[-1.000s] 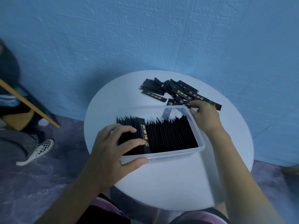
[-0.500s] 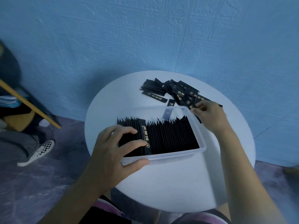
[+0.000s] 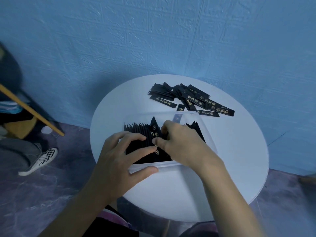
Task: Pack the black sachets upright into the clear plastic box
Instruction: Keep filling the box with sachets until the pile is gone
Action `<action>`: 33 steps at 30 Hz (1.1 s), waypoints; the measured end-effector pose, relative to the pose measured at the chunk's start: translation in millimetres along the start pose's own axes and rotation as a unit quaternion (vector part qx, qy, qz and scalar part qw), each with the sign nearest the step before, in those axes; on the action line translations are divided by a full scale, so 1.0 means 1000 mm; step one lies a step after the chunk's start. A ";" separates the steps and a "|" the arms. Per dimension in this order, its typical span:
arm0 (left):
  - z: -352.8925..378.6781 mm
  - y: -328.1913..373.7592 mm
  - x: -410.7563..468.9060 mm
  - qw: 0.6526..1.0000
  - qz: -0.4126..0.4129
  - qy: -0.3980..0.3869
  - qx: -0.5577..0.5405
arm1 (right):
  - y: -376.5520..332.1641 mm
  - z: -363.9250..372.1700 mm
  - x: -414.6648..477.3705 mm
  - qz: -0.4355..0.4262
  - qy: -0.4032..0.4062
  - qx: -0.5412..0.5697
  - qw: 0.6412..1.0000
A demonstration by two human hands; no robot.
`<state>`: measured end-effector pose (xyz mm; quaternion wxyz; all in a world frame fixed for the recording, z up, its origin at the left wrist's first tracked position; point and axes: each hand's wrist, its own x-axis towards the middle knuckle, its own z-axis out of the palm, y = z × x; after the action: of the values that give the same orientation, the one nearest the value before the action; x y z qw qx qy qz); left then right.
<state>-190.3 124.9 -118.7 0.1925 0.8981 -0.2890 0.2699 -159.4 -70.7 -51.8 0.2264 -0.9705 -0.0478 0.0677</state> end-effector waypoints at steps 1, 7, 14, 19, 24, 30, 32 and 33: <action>0.000 -0.001 -0.001 1.000 0.001 0.000 -0.001 | 0.000 -0.001 -0.001 0.000 -0.011 0.029 1.000; 0.000 0.000 -0.002 1.000 0.001 0.009 -0.012 | 0.007 -0.011 0.006 -0.002 -0.063 0.170 0.983; 0.000 -0.004 -0.001 0.999 0.026 0.021 -0.013 | 0.007 -0.005 0.017 -0.018 -0.110 0.262 0.959; 0.001 -0.004 -0.001 0.999 0.028 0.011 -0.016 | 0.007 -0.011 0.025 -0.037 -0.123 0.257 0.958; -0.001 -0.003 0.002 0.999 0.029 0.000 -0.024 | 0.008 -0.012 0.027 -0.044 -0.136 0.242 0.960; 0.000 -0.002 0.001 0.999 0.029 -0.007 -0.029 | 0.006 -0.013 0.026 -0.035 -0.164 0.263 0.950; 0.001 -0.002 0.000 0.999 0.028 -0.005 -0.032 | 0.004 -0.012 0.026 -0.032 -0.172 0.277 0.945; 0.001 -0.002 0.000 0.999 0.028 -0.005 -0.034 | 0.004 -0.013 0.025 -0.031 -0.174 0.278 0.944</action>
<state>-188.7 125.8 -119.5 0.2140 0.8840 -0.3238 0.2605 -132.0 -76.9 -44.9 0.4774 -0.8401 -0.0959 0.2391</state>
